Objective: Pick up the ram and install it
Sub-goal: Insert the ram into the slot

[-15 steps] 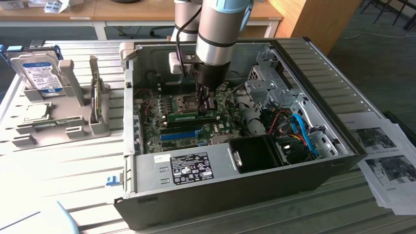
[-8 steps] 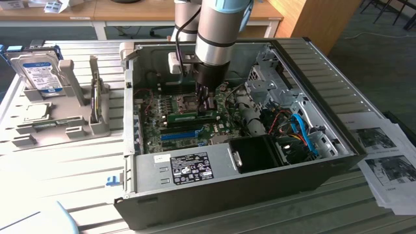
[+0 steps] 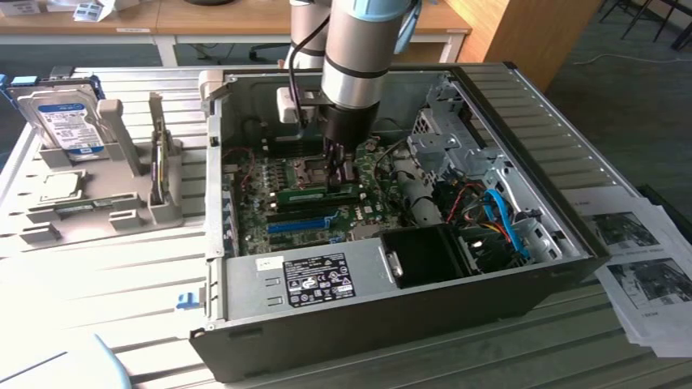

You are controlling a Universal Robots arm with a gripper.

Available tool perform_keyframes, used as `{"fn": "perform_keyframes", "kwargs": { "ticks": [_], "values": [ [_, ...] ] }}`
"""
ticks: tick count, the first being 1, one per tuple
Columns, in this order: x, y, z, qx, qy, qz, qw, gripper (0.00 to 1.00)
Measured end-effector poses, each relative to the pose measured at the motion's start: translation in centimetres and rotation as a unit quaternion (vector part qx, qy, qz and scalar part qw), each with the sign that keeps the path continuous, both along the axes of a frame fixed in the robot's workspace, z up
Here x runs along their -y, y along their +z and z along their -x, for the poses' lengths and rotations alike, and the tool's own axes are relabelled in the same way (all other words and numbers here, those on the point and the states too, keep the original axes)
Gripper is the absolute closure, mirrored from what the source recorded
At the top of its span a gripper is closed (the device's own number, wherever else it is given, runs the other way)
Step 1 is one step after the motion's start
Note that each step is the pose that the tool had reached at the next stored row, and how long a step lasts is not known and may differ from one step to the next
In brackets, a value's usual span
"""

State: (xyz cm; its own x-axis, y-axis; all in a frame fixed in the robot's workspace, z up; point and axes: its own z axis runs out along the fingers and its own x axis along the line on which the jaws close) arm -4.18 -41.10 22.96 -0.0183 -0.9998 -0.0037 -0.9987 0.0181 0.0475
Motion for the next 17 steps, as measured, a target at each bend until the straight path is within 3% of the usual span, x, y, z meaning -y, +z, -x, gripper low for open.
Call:
{"fn": "perform_keyframes", "kwargs": {
  "ticks": [17],
  "values": [
    [0.0,-0.01,-0.33,0.0,0.0,0.0001,1.0,0.89]
  ]
}}
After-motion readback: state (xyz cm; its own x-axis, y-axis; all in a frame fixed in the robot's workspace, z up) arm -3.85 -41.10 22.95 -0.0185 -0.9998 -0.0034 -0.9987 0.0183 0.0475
